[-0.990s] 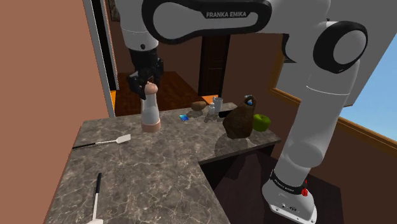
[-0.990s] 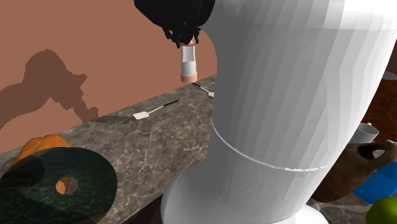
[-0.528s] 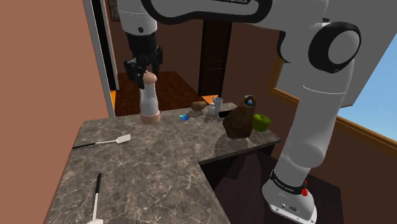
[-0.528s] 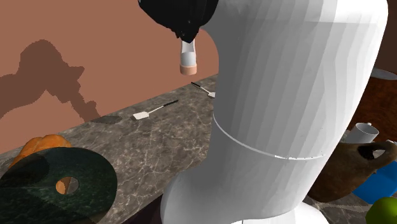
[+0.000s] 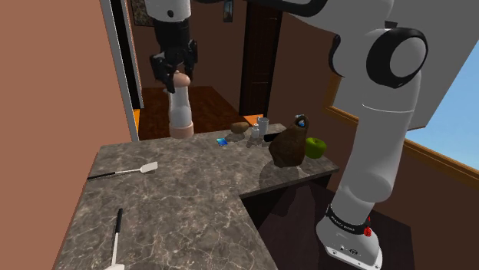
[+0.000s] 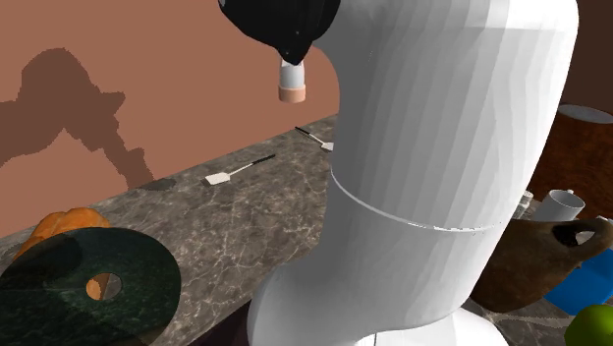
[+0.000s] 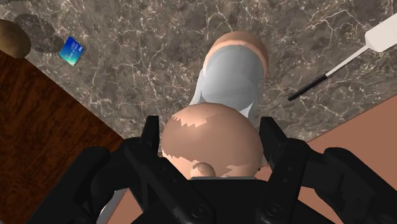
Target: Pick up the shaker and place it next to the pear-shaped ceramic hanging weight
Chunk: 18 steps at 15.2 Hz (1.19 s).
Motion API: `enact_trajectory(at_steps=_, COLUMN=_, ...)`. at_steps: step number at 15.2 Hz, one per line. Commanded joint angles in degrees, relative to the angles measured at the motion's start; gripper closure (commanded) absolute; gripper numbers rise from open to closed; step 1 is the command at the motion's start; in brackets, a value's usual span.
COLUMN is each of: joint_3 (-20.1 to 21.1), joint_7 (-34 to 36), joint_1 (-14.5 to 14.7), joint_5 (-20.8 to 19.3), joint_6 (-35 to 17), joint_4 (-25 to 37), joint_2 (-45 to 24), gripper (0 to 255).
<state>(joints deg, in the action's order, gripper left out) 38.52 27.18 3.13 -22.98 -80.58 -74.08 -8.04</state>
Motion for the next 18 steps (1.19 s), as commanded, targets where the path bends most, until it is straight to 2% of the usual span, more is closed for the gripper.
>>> enact_trajectory(at_steps=1, joint_3=-1.00, joint_7=-2.47, joint_1=-2.32, joint_5=1.85, joint_6=-1.60, joint_4=-2.81, joint_2=2.65, gripper=255)
enact_trajectory(at_steps=4, joint_3=-3.52, joint_7=-7.46, joint_1=-6.07, joint_5=4.94, joint_6=-4.63, joint_4=-7.80, joint_2=7.20, gripper=255)
enact_trajectory(at_steps=8, joint_3=-7.37, joint_7=-13.98, joint_1=-9.69, joint_5=7.88, joint_6=-7.92, joint_4=-12.90, joint_2=11.79, gripper=255)
enact_trajectory(at_steps=18, joint_3=-16.94, joint_7=-28.83, joint_1=-15.96, joint_5=11.11, joint_6=-13.85, joint_4=-19.52, joint_2=16.93, gripper=255)
